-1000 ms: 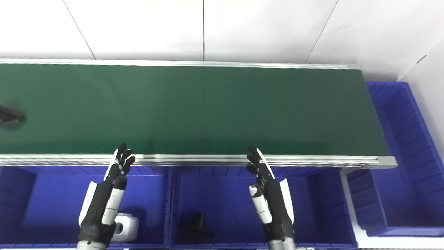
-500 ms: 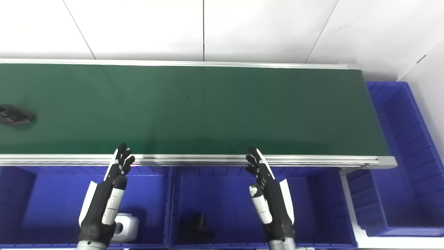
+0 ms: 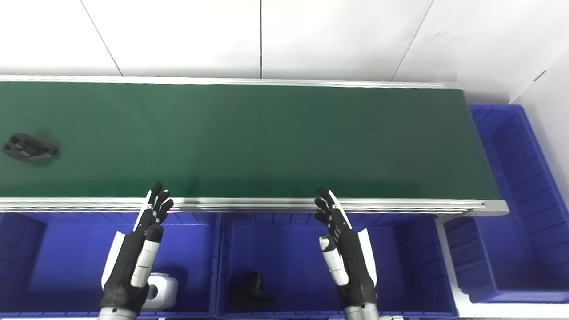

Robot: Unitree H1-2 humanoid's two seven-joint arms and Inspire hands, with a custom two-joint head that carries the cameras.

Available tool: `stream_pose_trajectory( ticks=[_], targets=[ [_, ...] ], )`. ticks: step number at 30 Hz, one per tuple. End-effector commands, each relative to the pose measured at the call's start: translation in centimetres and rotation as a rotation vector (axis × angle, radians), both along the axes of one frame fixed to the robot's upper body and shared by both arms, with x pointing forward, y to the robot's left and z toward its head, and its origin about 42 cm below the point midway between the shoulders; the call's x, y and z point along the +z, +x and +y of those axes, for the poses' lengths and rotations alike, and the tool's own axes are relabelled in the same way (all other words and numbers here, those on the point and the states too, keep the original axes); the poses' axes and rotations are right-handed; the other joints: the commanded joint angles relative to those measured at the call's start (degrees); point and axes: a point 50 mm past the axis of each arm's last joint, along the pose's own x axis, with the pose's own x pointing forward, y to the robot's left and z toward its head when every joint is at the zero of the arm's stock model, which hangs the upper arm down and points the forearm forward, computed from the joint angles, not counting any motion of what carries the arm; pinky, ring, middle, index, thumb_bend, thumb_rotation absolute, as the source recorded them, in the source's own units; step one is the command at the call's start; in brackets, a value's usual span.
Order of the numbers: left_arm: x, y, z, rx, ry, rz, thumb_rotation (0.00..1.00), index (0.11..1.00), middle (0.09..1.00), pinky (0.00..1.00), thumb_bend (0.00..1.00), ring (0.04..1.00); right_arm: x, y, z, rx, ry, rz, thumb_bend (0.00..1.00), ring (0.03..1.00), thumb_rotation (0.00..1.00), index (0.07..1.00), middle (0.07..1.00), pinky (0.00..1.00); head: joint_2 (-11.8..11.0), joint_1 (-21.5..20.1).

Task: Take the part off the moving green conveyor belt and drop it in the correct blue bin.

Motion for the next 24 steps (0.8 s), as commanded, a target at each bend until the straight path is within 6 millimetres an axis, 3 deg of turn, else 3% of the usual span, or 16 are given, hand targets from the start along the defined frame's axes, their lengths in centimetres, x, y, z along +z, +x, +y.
stream_pose_trajectory(
  ticks=[1,10,14,15,16,17,24],
  targets=[
    [0.6,0.1,-0.1,0.000,0.000,-0.047,1.00,1.000,0.981,0.98,0.72,0.953,0.8,0.2,0.1,0.008,0.010,-0.024,0.90,0.921,1.00,0.923,0.951,0.87,0.06,0.09],
    [0.3,0.0,-0.5,0.002,-0.004,-0.045,1.00,1.000,0.972,0.98,0.72,0.944,0.4,0.0,-0.3,0.010,0.012,-0.019,0.90,0.918,1.00,0.925,0.952,0.87,-1.28,2.41],
    [-0.2,-0.1,-1.3,0.009,-0.018,-0.035,1.00,1.000,0.967,0.99,0.72,0.941,-0.1,-0.3,-1.0,0.013,0.009,-0.020,0.89,0.928,1.00,0.932,0.955,0.88,-3.89,7.25],
    [-0.4,-0.2,-1.6,0.008,-0.025,-0.032,1.00,1.000,0.966,0.99,0.72,0.941,-0.4,-0.4,-1.3,0.012,0.007,-0.020,0.89,0.929,1.00,0.933,0.956,0.88,-5.40,9.89],
    [-0.5,-0.2,-1.7,0.008,-0.030,-0.031,1.00,1.000,0.966,0.98,0.72,0.941,-0.5,-0.4,-1.5,0.012,0.005,-0.020,0.89,0.932,1.00,0.933,0.958,0.89,-5.40,9.89],
    [-0.7,-0.2,-2.1,0.007,-0.034,-0.030,1.00,1.000,0.967,0.97,0.71,0.942,-0.8,-0.5,-1.8,0.009,0.000,-0.020,0.88,0.933,1.00,0.934,0.959,0.89,-7.15,12.68],
    [-2.0,-0.1,-3.9,0.004,-0.050,-0.035,0.93,1.000,0.966,0.87,0.67,0.900,-2.2,-0.5,-3.6,0.004,-0.008,-0.025,0.89,0.934,1.00,0.943,0.969,0.90,-11.63,20.52]
  ],
)
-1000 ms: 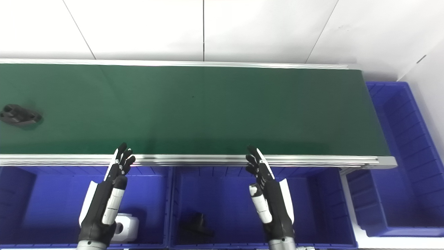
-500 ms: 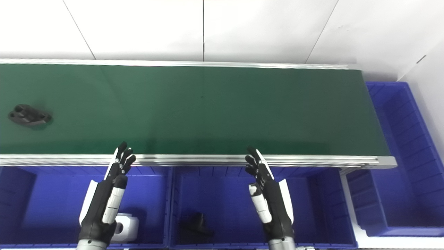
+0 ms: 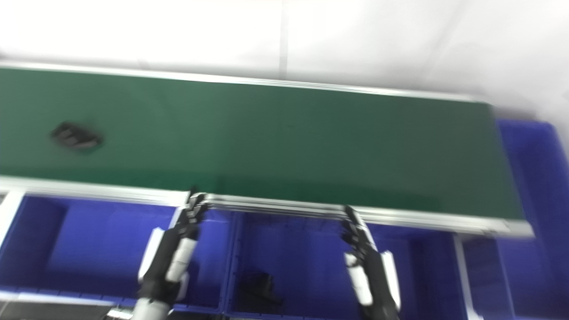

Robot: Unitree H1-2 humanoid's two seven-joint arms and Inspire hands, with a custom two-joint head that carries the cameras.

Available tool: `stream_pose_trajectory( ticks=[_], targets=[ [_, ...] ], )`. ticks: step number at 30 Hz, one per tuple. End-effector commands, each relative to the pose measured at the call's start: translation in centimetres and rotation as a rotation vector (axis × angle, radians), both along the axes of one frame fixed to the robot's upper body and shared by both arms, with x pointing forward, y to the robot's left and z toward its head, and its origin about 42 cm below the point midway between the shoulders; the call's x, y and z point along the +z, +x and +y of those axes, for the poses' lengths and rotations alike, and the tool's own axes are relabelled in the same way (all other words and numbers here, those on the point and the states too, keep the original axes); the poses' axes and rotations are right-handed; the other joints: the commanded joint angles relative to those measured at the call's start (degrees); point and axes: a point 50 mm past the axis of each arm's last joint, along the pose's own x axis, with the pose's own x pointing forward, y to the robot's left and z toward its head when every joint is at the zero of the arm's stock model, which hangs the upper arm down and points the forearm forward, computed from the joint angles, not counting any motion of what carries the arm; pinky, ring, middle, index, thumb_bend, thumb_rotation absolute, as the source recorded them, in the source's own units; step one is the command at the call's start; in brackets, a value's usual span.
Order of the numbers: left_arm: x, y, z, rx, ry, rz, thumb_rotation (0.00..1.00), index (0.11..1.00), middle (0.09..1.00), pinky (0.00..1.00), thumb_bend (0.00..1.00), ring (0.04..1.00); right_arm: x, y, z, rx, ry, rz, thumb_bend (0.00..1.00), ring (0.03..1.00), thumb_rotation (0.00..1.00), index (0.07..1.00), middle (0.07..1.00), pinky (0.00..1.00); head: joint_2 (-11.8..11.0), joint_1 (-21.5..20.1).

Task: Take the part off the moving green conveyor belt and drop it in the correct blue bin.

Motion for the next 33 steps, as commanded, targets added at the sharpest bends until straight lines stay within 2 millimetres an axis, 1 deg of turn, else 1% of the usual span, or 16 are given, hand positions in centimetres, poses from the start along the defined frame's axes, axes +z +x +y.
stream_pose_trajectory(
  ticks=[1,2,3,4,5,7,10,12,17,18,19,20,24,26,27,33],
  targets=[
    [0.6,0.4,-0.8,0.025,-0.016,-0.072,0.92,1.000,0.967,0.85,0.67,0.895,0.5,0.3,-0.4,0.011,0.022,-0.077,0.89,0.935,1.00,0.944,0.970,0.90,-1.03,2.01],
    [0.5,0.4,-1.0,0.026,-0.017,-0.073,0.89,1.000,0.968,0.82,0.65,0.884,0.3,0.3,-0.7,0.010,0.025,-0.077,0.89,0.944,1.00,0.951,0.980,0.93,-1.18,2.38],
    [0.2,0.5,-1.3,0.027,-0.022,-0.074,0.89,1.000,0.969,0.82,0.65,0.882,0.1,0.4,-1.0,0.009,0.029,-0.072,0.89,0.945,1.00,0.952,0.981,0.93,-1.96,4.39],
    [0.1,0.6,-1.5,0.027,-0.025,-0.075,0.87,1.000,0.963,0.80,0.65,0.872,-0.1,0.4,-1.2,0.009,0.031,-0.069,0.90,0.956,1.00,0.964,0.993,0.96,-1.96,4.39],
    [0.0,0.7,-1.7,0.026,-0.032,-0.075,0.87,1.000,0.961,0.79,0.65,0.869,-0.2,0.5,-1.4,0.008,0.039,-0.064,0.90,0.959,1.00,0.968,0.997,0.98,-2.58,5.69],
    [-0.2,0.9,-2.1,0.031,-0.043,-0.073,0.84,0.994,0.950,0.77,0.63,0.862,-0.4,0.6,-1.7,0.004,0.049,-0.057,0.89,0.979,1.00,0.979,1.000,0.99,-2.94,6.32],
    [-0.2,1.1,-2.6,0.041,-0.056,-0.061,0.78,0.971,0.920,0.72,0.63,0.848,-0.6,0.8,-2.1,0.002,0.043,-0.054,0.91,0.995,1.00,0.992,1.000,1.00,-3.06,6.11],
    [-0.3,1.1,-2.7,0.041,-0.057,-0.059,0.77,0.971,0.921,0.71,0.63,0.846,-0.7,0.9,-2.2,0.005,0.041,-0.056,0.90,0.998,1.00,0.991,1.000,1.00,-3.25,5.36],
    [-0.4,1.2,-2.8,0.042,-0.057,-0.062,0.74,0.968,0.913,0.73,0.62,0.850,-1.0,0.9,-2.2,0.010,0.051,-0.058,0.88,0.991,1.00,0.976,1.000,1.00,-4.25,4.12],
    [-0.5,1.2,-2.7,0.040,-0.055,-0.064,0.74,0.966,0.911,0.74,0.62,0.850,-1.1,0.9,-2.2,0.014,0.049,-0.058,0.88,0.989,1.00,0.973,1.000,1.00,-5.35,3.67],
    [-0.6,1.2,-2.7,0.038,-0.055,-0.063,0.74,0.977,0.919,0.73,0.62,0.850,-1.2,0.9,-2.2,0.018,0.044,-0.056,0.88,0.983,1.00,0.974,1.000,1.00,-5.56,3.60],
    [-0.8,1.1,-2.7,0.036,-0.057,-0.058,0.74,0.978,0.919,0.73,0.62,0.850,-1.4,0.8,-2.2,0.022,0.041,-0.054,0.89,0.982,1.00,0.975,1.000,1.00,-6.98,3.21],
    [-1.3,1.0,-2.4,0.033,-0.053,-0.053,0.76,0.988,0.926,0.72,0.63,0.850,-1.8,0.8,-2.0,0.032,0.046,-0.055,0.90,0.986,1.00,0.985,1.000,1.00,-8.65,2.36],
    [-1.5,1.1,-2.3,0.038,-0.062,-0.060,0.75,0.983,0.926,0.72,0.62,0.854,-2.0,0.8,-1.9,0.038,0.045,-0.058,0.89,0.989,1.00,0.994,1.000,1.00,-8.62,2.03],
    [-1.6,1.1,-2.2,0.041,-0.067,-0.061,0.74,0.979,0.927,0.69,0.62,0.851,-2.0,0.8,-1.9,0.042,0.043,-0.060,0.88,0.993,1.00,0.998,1.000,1.00,-8.55,2.02],
    [-1.5,1.3,-2.1,0.040,-0.066,-0.074,0.74,0.976,0.927,0.69,0.63,0.837,-1.7,0.9,-1.8,0.050,0.060,-0.068,0.83,0.996,1.00,1.000,1.000,1.00,-7.04,1.95]
  ],
)
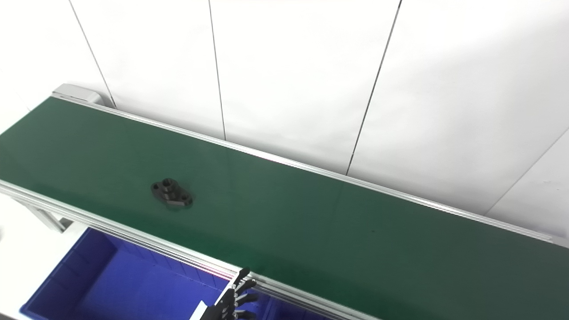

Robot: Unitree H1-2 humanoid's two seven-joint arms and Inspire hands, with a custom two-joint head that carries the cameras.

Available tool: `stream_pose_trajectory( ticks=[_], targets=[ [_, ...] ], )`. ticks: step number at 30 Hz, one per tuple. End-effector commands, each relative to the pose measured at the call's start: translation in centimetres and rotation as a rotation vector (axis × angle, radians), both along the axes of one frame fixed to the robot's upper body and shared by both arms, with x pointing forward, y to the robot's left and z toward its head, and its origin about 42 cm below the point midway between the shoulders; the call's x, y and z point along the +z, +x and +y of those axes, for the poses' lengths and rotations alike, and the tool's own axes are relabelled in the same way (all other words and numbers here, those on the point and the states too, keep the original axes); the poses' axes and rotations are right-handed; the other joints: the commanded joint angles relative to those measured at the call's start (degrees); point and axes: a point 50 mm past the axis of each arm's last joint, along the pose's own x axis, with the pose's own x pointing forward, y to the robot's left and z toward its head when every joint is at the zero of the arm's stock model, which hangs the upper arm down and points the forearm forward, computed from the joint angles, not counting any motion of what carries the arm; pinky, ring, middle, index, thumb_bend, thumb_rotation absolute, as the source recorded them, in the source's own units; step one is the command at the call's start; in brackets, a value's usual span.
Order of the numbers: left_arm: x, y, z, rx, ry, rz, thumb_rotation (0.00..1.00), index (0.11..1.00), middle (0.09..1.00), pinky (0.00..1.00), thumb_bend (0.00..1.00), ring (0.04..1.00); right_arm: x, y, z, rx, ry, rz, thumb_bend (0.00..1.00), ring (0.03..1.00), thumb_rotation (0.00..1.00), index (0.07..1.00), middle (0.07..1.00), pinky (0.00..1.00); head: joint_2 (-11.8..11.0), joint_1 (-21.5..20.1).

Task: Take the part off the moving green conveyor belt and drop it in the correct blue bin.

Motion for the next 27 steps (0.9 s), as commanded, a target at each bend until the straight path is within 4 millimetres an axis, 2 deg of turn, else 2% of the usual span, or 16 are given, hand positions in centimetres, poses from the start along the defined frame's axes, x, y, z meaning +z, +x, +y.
stream_pose_trajectory(
  ticks=[1,5,6,8,12,16,17,21,24,27],
  targets=[
    [1.3,0.7,-1.9,0.009,-0.057,-0.065,0.74,0.977,0.926,0.69,0.63,0.841,1.2,0.3,0.1,0.008,0.012,-0.091,0.83,0.992,1.00,1.000,1.000,1.00,0.53,-0.17],
    [1.6,0.6,-1.7,0.006,-0.044,-0.056,0.75,0.985,0.925,0.69,0.64,0.847,1.7,0.4,0.2,0.031,-0.029,-0.099,0.83,0.966,1.00,1.000,1.000,0.99,1.59,-0.52],
    [1.7,0.5,-1.5,0.005,-0.042,-0.057,0.75,0.985,0.925,0.69,0.64,0.847,2.1,0.5,0.4,0.033,-0.038,-0.101,0.83,0.965,1.00,1.000,1.000,0.99,2.47,-0.78],
    [2.0,0.4,-1.3,0.004,-0.043,-0.061,0.75,0.986,0.928,0.70,0.64,0.851,2.9,1.0,0.9,0.038,-0.042,-0.115,0.82,0.947,0.99,1.000,0.986,0.95,3.28,-1.10],
    [2.6,0.3,-0.8,-0.002,-0.041,-0.058,0.78,0.992,0.942,0.74,0.64,0.864,4.8,1.9,1.6,0.052,-0.071,-0.193,0.77,0.908,0.89,0.998,0.950,0.82,4.82,-2.38],
    [2.7,0.2,-0.4,-0.018,-0.024,-0.052,0.82,1.000,0.954,0.78,0.64,0.879,7.3,3.5,2.5,0.052,-0.143,-0.254,0.80,0.868,0.82,0.986,0.916,0.77,6.42,-3.88],
    [2.8,0.2,-0.3,-0.020,-0.019,-0.055,0.82,1.000,0.955,0.79,0.64,0.880,8.2,4.6,3.0,0.066,-0.178,-0.289,0.80,0.864,0.81,0.985,0.913,0.77,7.31,-5.00],
    [3.2,0.3,-0.3,-0.020,-0.009,-0.060,0.86,1.000,0.965,0.80,0.64,0.882,10.9,8.4,5.2,0.116,-0.297,-0.375,0.81,0.815,0.69,0.935,0.890,0.69,7.93,-5.97],
    [3.3,0.4,-0.3,-0.021,-0.005,-0.054,0.88,1.000,0.968,0.80,0.64,0.888,12.0,10.4,6.5,0.152,-0.357,-0.388,0.84,0.829,0.67,0.920,0.895,0.69,8.44,-6.88],
    [3.3,0.5,-0.4,-0.021,-0.006,-0.047,0.90,1.000,0.970,0.87,0.67,0.907,12.8,12.3,8.1,0.192,-0.431,-0.415,0.89,0.802,0.64,0.900,0.868,0.68,8.61,-6.99]
  ],
)
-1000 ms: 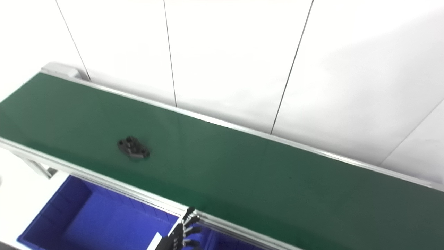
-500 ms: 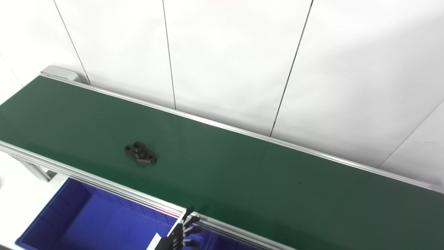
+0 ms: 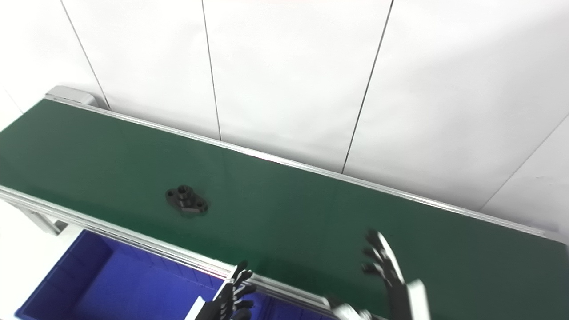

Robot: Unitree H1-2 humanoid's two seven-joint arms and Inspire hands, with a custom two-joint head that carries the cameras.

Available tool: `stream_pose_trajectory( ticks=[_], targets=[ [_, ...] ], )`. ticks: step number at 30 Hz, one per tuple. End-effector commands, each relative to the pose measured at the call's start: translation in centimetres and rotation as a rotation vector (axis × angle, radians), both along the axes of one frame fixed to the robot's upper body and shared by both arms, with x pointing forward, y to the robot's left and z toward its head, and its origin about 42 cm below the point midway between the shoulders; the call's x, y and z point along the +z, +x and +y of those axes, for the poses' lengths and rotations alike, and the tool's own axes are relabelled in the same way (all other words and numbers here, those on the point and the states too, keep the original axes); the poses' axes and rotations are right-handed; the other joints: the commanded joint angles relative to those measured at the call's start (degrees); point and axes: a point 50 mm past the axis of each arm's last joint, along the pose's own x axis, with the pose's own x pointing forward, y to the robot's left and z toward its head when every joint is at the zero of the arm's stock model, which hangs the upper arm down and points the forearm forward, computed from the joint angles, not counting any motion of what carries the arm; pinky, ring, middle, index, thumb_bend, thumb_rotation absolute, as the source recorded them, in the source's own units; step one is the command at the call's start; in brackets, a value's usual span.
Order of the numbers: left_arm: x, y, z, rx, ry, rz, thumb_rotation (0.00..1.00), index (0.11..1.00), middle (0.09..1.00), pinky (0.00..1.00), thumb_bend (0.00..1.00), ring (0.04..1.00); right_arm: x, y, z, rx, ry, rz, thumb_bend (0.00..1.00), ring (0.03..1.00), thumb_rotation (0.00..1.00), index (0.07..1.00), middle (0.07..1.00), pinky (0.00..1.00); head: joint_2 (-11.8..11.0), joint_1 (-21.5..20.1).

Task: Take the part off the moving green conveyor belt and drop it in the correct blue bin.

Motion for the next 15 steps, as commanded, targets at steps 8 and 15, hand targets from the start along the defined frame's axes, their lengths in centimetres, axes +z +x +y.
stream_pose_trajectory(
  ticks=[8,15],
  targets=[
    [1.0,0.5,-0.6,-0.003,-0.014,-0.042,0.91,1.000,0.963,0.88,0.66,0.917,2.1,4.9,4.9,0.024,-0.209,-0.070,0.94,0.767,0.58,0.878,0.844,0.60,0.50,-0.25],
    [1.1,0.5,-0.7,-0.015,0.002,-0.040,0.92,1.000,0.978,0.87,0.67,0.910,2.2,8.8,8.3,0.046,-0.299,-0.094,0.95,0.743,0.56,0.872,0.834,0.58,0.58,-0.09]
  ],
)
